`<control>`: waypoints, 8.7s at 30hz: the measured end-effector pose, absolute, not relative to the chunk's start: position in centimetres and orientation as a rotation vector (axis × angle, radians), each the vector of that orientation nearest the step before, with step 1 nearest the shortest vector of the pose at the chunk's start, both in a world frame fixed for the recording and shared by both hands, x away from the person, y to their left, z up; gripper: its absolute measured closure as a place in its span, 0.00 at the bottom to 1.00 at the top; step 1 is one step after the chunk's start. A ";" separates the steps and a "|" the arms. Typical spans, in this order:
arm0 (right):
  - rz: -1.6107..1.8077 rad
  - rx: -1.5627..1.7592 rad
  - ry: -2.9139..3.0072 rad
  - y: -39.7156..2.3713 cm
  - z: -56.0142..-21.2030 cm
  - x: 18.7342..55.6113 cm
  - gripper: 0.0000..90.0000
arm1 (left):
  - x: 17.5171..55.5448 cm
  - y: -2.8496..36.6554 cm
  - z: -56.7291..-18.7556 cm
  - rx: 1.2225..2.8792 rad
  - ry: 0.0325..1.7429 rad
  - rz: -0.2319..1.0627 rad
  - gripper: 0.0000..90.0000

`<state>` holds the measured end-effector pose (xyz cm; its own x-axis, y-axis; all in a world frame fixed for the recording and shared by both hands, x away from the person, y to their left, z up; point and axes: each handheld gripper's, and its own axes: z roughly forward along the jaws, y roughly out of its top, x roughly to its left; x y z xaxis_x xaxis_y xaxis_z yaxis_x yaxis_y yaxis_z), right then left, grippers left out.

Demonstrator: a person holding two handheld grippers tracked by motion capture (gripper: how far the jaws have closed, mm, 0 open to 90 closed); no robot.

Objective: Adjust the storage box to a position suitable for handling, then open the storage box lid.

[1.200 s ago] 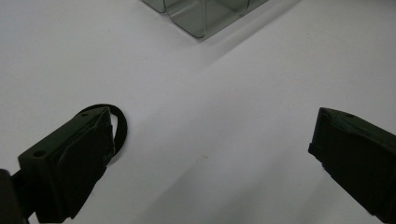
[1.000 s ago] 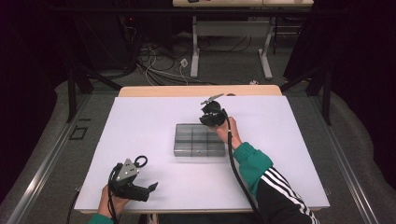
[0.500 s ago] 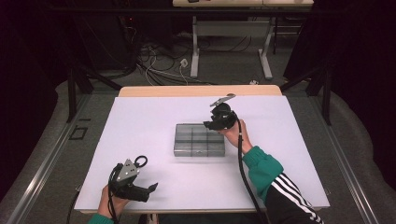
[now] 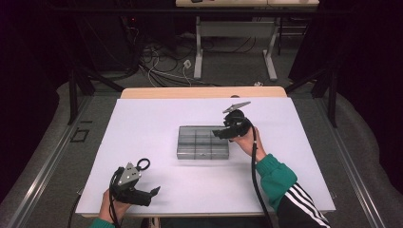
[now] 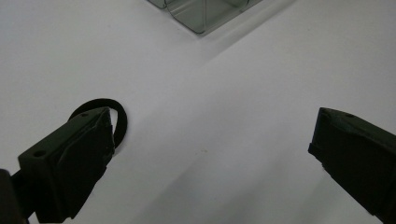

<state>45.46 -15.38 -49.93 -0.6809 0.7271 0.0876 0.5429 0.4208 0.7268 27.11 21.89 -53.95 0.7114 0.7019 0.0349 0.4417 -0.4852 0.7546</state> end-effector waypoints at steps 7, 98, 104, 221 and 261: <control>1.125 1.114 2.455 -17.0 -50.2 44.5 0.26 | 27.1 21.8 -54.0 2.157 0.867 0.435 0.00; 1.112 1.056 2.681 -18.3 -55.1 35.4 0.00 | 27.3 21.6 -54.0 2.173 0.850 0.435 0.00; 1.110 1.026 2.694 -18.0 -55.0 35.3 0.00 | 27.3 21.7 -54.0 2.178 0.847 0.427 0.00; 1.260 0.861 2.678 -11.8 -55.4 34.6 0.06 | 27.9 21.1 -54.3 2.196 0.821 0.400 0.00; 1.338 1.184 2.457 -11.2 -55.0 35.1 0.69 | 27.8 21.2 -54.4 2.209 0.835 0.404 0.00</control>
